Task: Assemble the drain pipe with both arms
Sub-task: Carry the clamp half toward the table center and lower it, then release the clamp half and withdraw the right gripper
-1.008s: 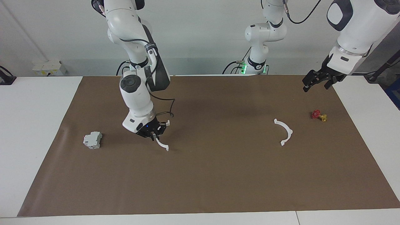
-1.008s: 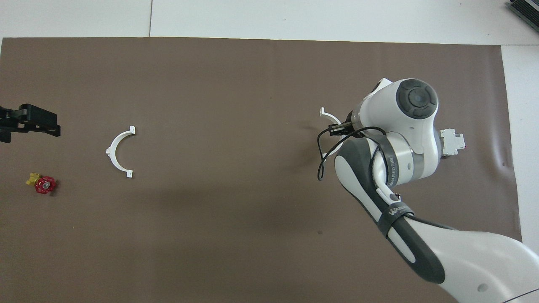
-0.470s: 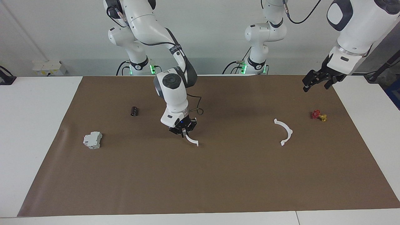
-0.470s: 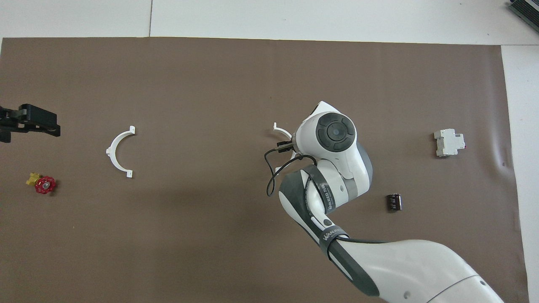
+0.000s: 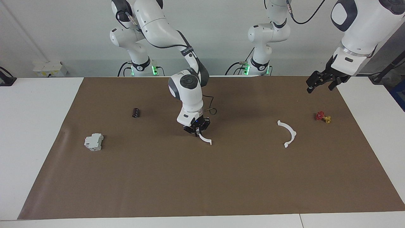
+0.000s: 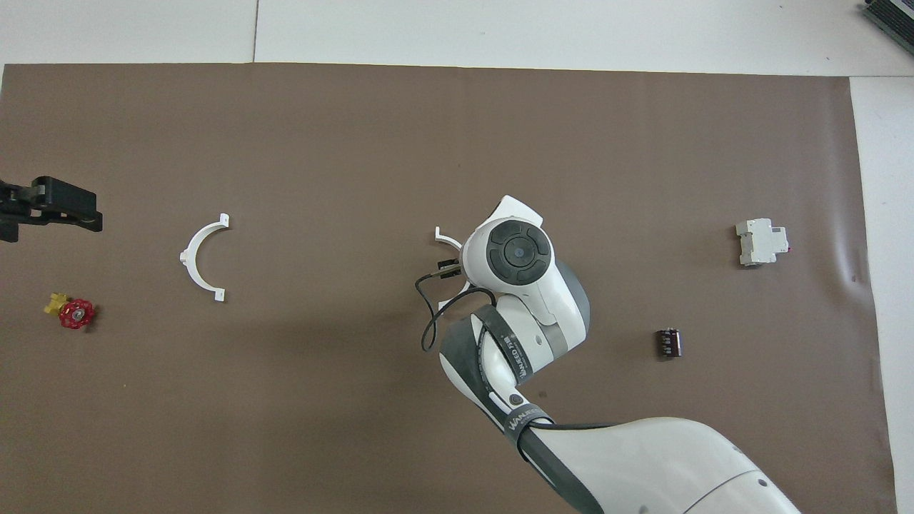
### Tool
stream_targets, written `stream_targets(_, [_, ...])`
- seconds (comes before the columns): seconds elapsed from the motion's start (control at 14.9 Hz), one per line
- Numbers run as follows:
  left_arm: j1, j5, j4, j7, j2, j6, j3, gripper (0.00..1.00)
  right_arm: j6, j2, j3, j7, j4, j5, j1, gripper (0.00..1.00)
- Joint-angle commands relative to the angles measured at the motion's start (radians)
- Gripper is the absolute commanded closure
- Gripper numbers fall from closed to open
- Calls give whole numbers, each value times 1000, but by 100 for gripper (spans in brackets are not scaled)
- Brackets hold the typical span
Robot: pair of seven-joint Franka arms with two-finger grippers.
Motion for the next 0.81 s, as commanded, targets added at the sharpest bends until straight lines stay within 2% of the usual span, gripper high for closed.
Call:
stream_targets(0.0, [5, -15, -27, -5, -25, 2, 2, 0, 20, 6, -2, 26, 2, -26, 0, 90])
stream_targets(0.07, [3, -15, -27, -5, -25, 2, 2, 0, 21, 6, -2, 35, 0, -26, 6, 15])
stream_targets(0.13, [3, -15, -27, -5, -25, 2, 2, 0, 18, 6, -3, 50, 0, -26, 24, 0])
stream_targets(0.27, [3, -15, -27, -5, -25, 2, 2, 0, 8, -8, -9, 60, 5, -26, 23, 0])
stream_targets(0.4, [5, -15, -27, -5, -25, 2, 2, 0, -29, -63, -20, 58, 6, -26, 2, 0])
stream_targets(0.74, [5, -15, -27, -5, -25, 2, 2, 0, -170, -218, -36, 23, 6, -32, -173, 0])
